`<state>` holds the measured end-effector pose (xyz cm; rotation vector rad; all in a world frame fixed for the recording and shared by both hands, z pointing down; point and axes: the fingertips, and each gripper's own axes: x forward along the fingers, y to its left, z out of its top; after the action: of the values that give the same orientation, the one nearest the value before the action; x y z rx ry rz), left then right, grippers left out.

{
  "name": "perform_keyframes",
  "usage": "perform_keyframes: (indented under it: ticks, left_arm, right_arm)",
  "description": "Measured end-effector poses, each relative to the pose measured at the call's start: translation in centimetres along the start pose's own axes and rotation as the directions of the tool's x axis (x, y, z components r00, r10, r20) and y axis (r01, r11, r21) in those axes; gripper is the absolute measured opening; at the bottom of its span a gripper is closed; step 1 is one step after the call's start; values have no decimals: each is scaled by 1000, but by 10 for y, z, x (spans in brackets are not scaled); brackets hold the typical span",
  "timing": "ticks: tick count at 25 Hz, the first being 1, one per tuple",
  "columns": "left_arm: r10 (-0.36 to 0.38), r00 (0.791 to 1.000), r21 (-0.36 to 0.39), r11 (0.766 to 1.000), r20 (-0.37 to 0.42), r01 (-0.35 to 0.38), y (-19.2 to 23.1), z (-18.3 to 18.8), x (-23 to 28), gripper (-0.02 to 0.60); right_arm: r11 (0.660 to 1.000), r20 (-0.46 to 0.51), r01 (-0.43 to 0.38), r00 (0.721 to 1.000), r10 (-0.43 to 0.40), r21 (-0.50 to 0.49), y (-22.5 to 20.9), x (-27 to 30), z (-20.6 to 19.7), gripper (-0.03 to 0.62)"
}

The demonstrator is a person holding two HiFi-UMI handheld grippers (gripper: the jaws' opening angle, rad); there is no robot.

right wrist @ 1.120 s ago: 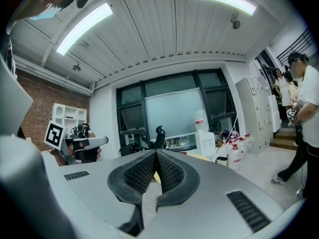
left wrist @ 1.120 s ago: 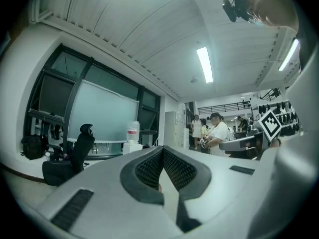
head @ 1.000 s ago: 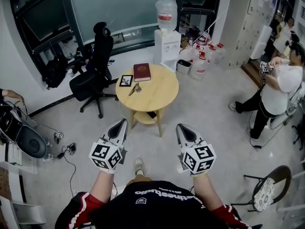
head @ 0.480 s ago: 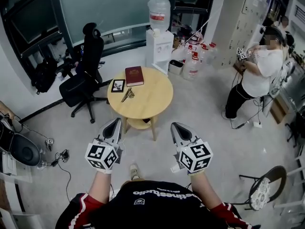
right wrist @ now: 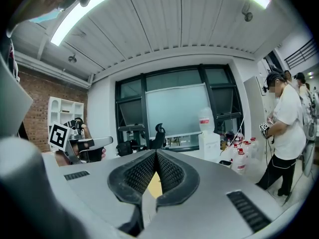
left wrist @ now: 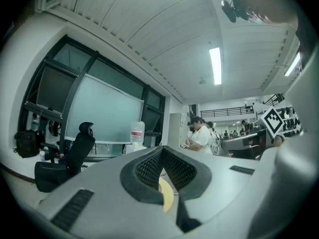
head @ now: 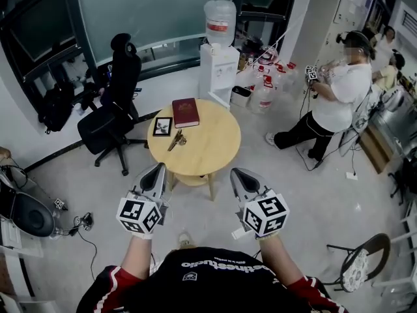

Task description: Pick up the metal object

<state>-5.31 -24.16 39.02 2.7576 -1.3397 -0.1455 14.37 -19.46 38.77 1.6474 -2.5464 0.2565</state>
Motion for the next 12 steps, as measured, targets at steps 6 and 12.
perform_keyframes:
  ticks: [6,12]
  left_arm:
    - [-3,1000,7,1000,-5,3,38,3,16,15]
    - [-5,1000,-2,1000,-8,5,82,9,30,15]
  right_arm:
    - [1000,-1,-5,1000,5,-4,5,43,8,28]
    - [1000,-12,0,1000,0,-7,14,86,18,28]
